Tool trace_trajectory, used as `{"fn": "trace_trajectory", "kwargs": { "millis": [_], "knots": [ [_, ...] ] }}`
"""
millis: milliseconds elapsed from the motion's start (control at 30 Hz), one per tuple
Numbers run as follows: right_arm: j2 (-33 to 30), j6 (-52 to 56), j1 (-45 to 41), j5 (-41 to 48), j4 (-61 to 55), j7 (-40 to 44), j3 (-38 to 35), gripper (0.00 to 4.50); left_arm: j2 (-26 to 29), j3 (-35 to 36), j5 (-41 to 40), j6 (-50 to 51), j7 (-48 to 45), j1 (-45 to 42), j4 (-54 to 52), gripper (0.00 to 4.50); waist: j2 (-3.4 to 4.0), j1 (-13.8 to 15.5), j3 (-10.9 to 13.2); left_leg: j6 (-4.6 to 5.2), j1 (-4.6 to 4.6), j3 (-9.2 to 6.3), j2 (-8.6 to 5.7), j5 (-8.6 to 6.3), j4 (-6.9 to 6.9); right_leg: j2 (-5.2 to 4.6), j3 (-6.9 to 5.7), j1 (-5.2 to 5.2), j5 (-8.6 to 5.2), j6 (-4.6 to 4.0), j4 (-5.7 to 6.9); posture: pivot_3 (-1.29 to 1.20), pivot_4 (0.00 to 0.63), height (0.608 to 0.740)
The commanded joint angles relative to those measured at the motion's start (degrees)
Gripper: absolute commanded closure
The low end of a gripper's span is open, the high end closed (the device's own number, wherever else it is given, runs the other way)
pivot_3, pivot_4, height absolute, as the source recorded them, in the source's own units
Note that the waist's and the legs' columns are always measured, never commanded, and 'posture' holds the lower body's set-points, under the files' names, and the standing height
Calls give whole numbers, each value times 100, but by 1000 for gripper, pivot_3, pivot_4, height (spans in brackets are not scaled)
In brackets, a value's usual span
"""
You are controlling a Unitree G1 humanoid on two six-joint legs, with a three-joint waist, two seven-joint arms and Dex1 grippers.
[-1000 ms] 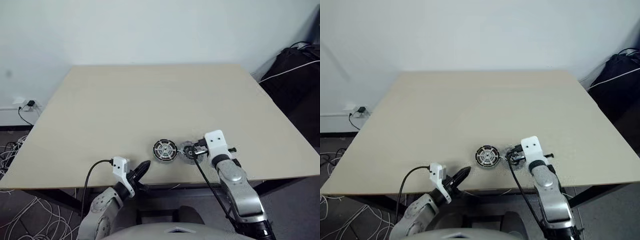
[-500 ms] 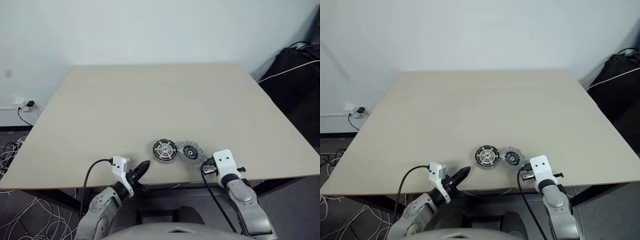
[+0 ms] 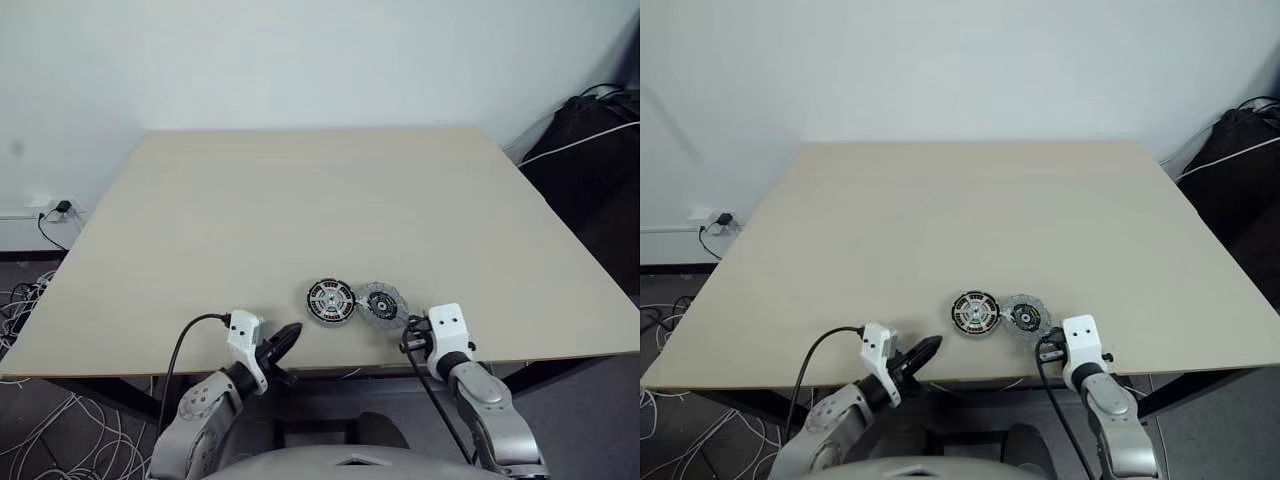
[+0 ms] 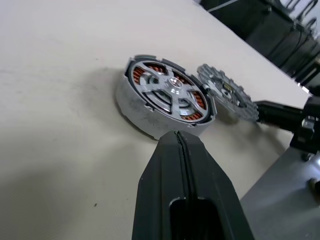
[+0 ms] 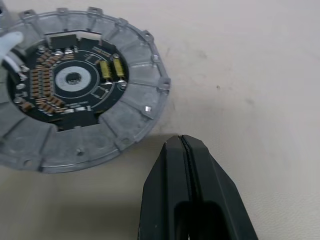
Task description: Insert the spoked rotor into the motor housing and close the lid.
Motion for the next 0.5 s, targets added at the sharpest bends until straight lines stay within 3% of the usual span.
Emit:
{"fn": "trace_trajectory", "kwargs": {
  "millis": [33,500],
  "knots": [
    [109,-161,-99,376,52,181,-237,4485,143,-148,407,-369,36,-65,-347,4500,3,-1,-2,0,0,0,0,0,0,0,0,0,0,0,0,0,0,740],
    [459,290,-119,2213,-324,1025,-853,4485,296,-275,477,-593,-145,3,-327,4500,17,-5,-10,0,0,0,2,0,-1,-1,1,-1,1,-1,0,0,0,740]
  ]
}}
